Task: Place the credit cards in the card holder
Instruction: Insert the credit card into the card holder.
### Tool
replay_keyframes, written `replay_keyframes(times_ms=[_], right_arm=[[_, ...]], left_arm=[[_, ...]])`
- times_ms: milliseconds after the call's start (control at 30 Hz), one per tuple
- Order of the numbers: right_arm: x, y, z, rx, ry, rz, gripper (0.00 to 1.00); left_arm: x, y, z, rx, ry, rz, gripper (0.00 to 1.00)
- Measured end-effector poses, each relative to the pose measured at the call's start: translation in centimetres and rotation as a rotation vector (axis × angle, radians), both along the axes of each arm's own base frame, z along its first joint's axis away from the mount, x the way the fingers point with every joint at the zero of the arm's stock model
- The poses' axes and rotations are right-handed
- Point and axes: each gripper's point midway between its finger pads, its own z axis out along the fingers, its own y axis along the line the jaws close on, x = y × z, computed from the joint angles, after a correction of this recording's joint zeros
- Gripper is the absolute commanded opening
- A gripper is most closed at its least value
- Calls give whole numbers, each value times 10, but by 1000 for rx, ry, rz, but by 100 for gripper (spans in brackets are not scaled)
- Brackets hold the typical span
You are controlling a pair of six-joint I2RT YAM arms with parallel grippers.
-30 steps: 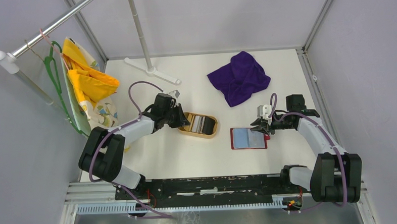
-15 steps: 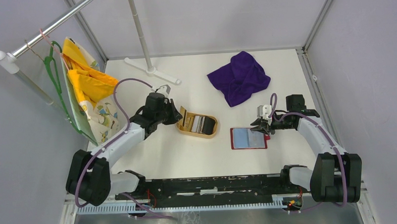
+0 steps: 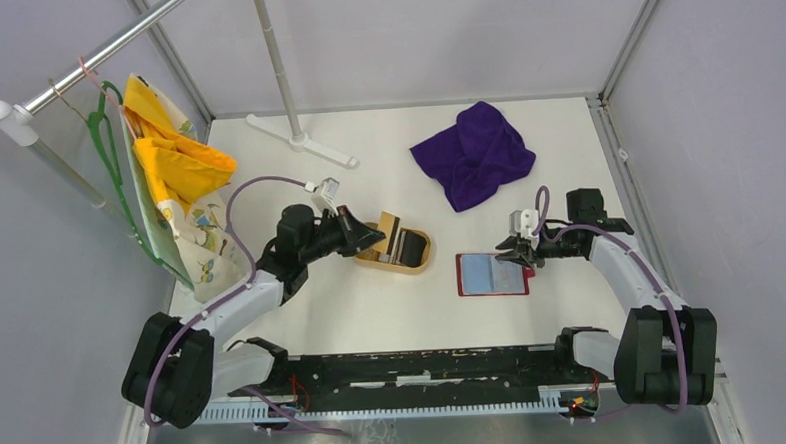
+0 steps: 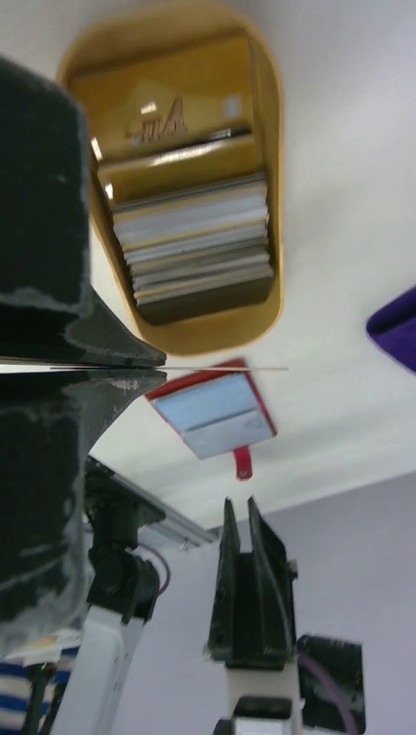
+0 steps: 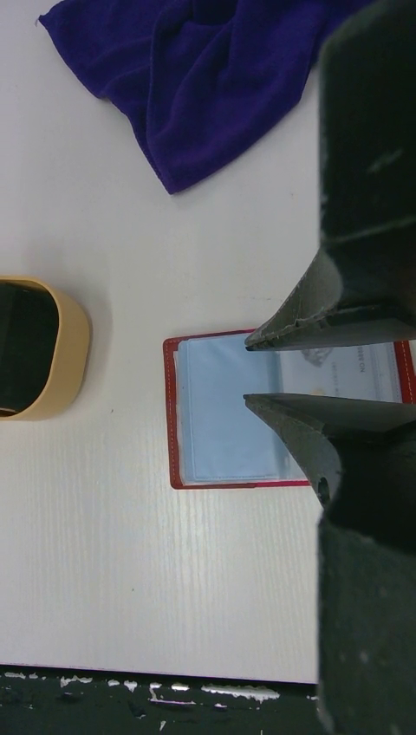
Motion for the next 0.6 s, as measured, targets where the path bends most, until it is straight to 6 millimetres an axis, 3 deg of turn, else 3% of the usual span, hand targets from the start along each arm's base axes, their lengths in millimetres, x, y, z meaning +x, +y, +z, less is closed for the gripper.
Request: replay_keyframes(times_ms=[133,367,600], right_arm=[[-1,0,-1,2,3,1,31],[-1,0,-1,-4,2,0,30],[4,-12,-14,-96,-35,-34,30]], left_arm=[[-18,-24,0,-111,20,-54,2],[-79,-102,13,-167,-27,-220,2],[-79,-133,-17,-145,22,-160,2]])
